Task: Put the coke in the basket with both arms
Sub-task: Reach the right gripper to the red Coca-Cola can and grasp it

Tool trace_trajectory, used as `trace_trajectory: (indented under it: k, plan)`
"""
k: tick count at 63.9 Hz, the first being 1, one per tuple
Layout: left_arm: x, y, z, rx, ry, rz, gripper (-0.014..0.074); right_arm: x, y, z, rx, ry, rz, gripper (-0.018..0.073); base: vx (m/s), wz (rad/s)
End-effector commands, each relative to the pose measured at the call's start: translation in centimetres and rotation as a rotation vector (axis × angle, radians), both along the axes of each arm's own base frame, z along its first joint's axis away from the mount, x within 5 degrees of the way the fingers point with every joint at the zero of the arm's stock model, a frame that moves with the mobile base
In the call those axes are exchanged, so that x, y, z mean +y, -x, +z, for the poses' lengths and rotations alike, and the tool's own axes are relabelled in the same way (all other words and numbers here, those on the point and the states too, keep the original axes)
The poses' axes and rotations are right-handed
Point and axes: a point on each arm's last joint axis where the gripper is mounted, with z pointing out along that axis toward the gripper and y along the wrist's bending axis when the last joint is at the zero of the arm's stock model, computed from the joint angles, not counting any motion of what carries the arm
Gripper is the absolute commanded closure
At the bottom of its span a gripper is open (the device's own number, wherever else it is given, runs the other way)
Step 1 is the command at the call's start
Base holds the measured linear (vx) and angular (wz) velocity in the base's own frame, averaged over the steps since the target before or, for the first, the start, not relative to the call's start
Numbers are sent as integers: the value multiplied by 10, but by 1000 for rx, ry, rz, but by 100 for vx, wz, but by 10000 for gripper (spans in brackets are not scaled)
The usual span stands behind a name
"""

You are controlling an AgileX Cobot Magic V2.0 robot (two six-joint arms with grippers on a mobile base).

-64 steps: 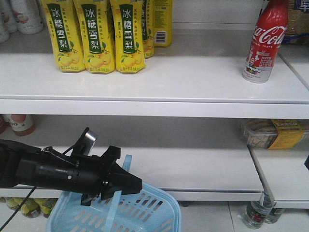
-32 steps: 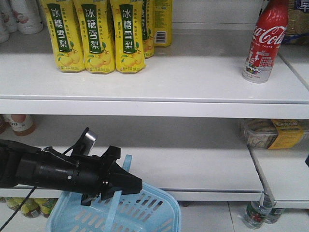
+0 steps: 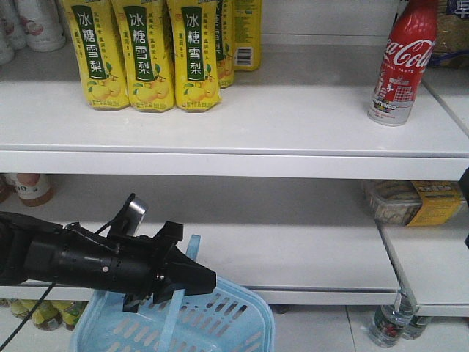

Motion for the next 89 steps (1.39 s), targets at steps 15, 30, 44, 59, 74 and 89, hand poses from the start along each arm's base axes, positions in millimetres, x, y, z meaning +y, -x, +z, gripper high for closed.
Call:
trace_trajectory:
  k: [15,30,44,59,74,89]
  plan:
    - [-4,3,24,-39,109,-8,602,9,-16,77,-246,57,59,50,0,0]
    - [-4,3,24,-39,109,-8,602,20,-48,112,-272,67,94,50,0,0]
    - [-4,3,24,-39,109,-8,602,25,-80,129,-260,61,93,50,0,0]
    - [-4,3,24,-39,109,-8,602,29,-112,134,-196,65,87,50,0,0]
    - [-4,3,24,-39,109,-8,602,32,-136,133,-173,67,88,50,0,0]
    - [-4,3,24,-39,109,-8,602,36,-162,131,-141,73,87,50,0,0]
